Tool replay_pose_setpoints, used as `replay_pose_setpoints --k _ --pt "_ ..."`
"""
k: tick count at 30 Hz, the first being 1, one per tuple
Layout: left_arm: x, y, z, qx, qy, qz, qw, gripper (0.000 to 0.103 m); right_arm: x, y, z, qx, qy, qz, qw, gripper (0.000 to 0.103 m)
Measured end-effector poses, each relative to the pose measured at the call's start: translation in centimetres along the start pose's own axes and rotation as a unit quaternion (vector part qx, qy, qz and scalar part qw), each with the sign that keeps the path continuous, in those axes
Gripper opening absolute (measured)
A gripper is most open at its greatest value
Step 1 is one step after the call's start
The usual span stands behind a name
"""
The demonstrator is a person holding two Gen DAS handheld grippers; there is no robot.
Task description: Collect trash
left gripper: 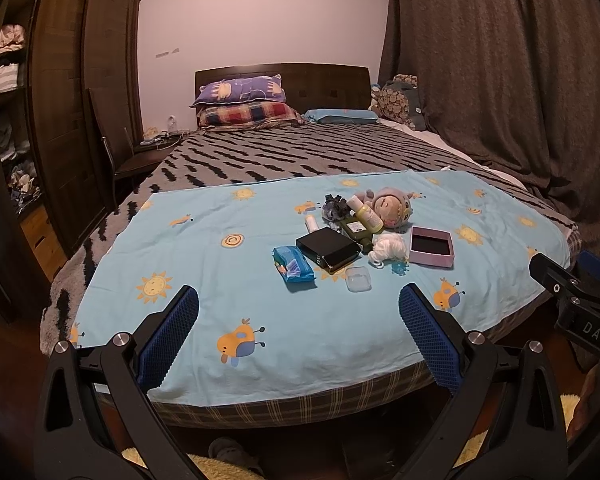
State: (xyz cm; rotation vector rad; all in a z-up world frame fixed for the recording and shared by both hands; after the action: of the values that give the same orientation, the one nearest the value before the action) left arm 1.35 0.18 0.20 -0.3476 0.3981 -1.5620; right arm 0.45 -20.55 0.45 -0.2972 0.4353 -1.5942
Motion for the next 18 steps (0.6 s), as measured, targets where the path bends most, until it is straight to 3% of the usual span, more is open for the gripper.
replay_pose_setpoints --k 18 --pt "-0.19 0.21 -0.06 0.000 -0.003 0.003 1.0000 0.095 -0.13 -0.01 -0.22 0.002 0.003 0.004 1.000 0.100"
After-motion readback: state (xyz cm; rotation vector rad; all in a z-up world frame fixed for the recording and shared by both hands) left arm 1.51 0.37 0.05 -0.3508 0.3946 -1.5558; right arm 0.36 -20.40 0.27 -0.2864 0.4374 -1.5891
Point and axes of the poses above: each gripper's, at about its wrist camera, not at the fingertips, and y roughly the way its jaws point, x to its right, z to its top, the point moved 2 cm from there along y, roughly the way its jaws point, and after that the axes turned 3 degrees about x, right-handed, at the moved point
